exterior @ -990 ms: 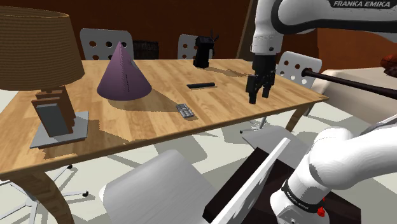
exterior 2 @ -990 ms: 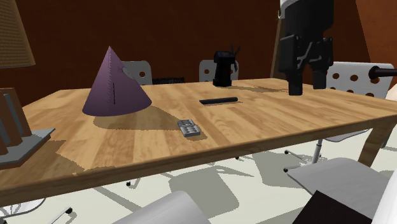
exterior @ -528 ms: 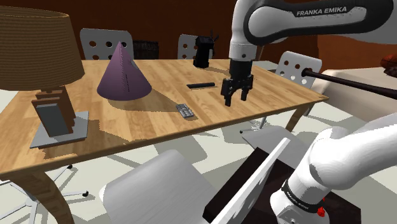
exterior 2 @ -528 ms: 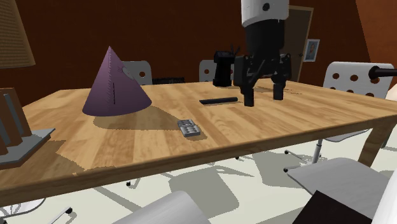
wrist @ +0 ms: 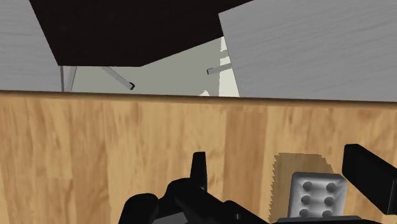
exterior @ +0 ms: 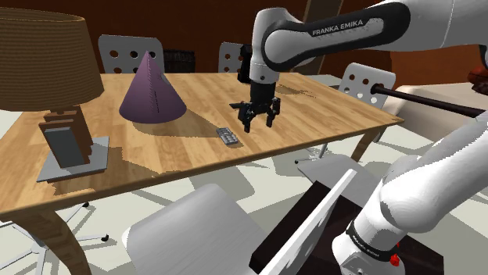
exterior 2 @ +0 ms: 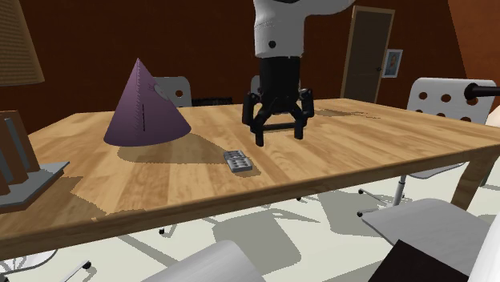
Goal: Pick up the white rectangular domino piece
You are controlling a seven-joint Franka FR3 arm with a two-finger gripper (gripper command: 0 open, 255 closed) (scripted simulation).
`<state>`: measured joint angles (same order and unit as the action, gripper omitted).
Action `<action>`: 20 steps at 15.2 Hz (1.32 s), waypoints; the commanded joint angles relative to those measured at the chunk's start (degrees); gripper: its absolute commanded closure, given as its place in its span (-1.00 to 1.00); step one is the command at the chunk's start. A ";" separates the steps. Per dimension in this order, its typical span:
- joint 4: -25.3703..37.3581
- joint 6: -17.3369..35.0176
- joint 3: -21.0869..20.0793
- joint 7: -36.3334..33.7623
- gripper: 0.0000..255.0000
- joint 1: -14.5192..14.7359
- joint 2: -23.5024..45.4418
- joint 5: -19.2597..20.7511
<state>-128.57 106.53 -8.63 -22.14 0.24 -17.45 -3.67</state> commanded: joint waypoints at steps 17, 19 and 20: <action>9.86 14.49 -2.72 -10.47 -1.00 0.17 20.03 4.68; 9.82 14.52 -2.74 -10.51 1.00 0.19 20.02 4.68; 9.87 14.52 -2.74 -10.52 1.00 0.20 20.08 4.69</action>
<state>-118.49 121.06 -11.50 -32.65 0.54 2.37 0.89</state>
